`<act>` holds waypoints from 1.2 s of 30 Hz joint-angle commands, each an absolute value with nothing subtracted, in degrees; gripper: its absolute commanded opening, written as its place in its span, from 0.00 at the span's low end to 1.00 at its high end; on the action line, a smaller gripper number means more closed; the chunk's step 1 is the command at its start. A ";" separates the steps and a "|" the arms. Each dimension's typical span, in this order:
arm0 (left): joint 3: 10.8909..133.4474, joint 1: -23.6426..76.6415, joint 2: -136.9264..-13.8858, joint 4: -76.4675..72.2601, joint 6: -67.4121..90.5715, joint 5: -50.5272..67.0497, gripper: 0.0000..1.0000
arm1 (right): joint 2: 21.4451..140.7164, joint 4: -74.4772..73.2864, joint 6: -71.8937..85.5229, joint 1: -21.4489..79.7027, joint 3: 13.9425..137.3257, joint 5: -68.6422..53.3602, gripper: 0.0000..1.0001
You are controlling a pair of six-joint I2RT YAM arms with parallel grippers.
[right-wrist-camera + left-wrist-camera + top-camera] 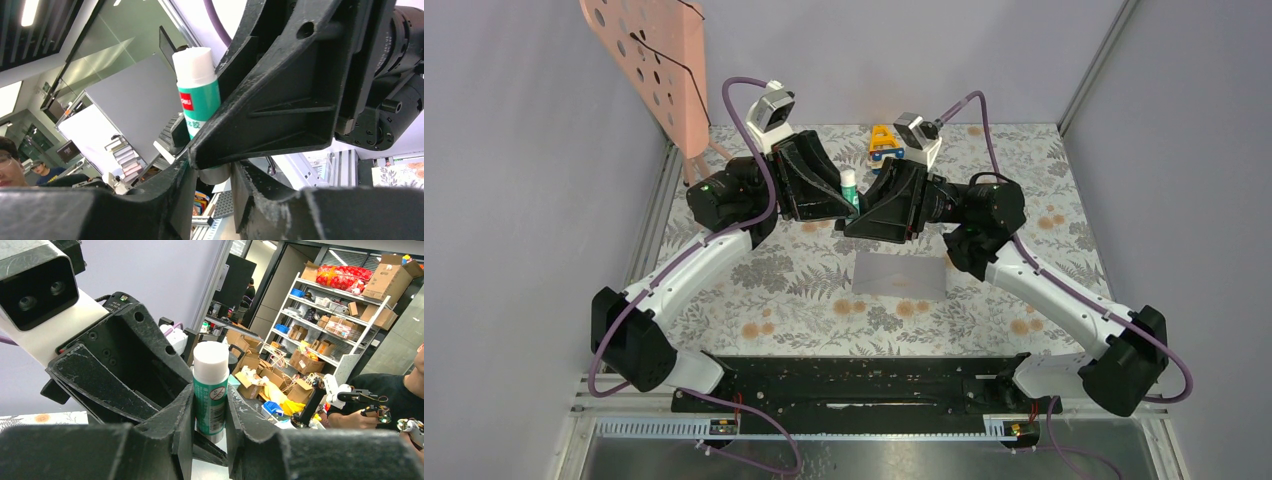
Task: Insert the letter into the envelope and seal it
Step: Screw the solid glue.
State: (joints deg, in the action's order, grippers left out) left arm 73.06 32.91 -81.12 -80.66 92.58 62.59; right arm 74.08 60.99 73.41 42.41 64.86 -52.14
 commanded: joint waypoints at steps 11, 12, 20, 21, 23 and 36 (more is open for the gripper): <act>74.88 32.31 -80.58 -82.04 91.99 61.47 0.00 | 69.51 41.47 59.83 43.12 66.99 -49.57 0.00; 74.81 32.17 -80.45 -81.47 91.56 61.48 0.00 | 68.07 33.89 53.31 43.15 67.62 -47.37 0.00; 72.16 31.29 -76.87 -63.24 76.80 58.44 0.00 | 61.65 -6.31 27.45 48.49 74.74 -19.71 0.00; 72.00 31.30 -76.43 -59.75 74.17 58.01 0.00 | 61.99 -8.59 25.80 49.90 75.83 -15.69 0.00; 71.65 31.26 -75.71 -53.76 69.48 57.05 0.00 | 63.66 -13.42 23.36 52.27 78.62 -8.70 0.00; 73.05 30.72 -72.43 -24.13 50.04 50.57 0.00 | 64.30 -21.33 19.95 55.27 81.29 6.85 0.83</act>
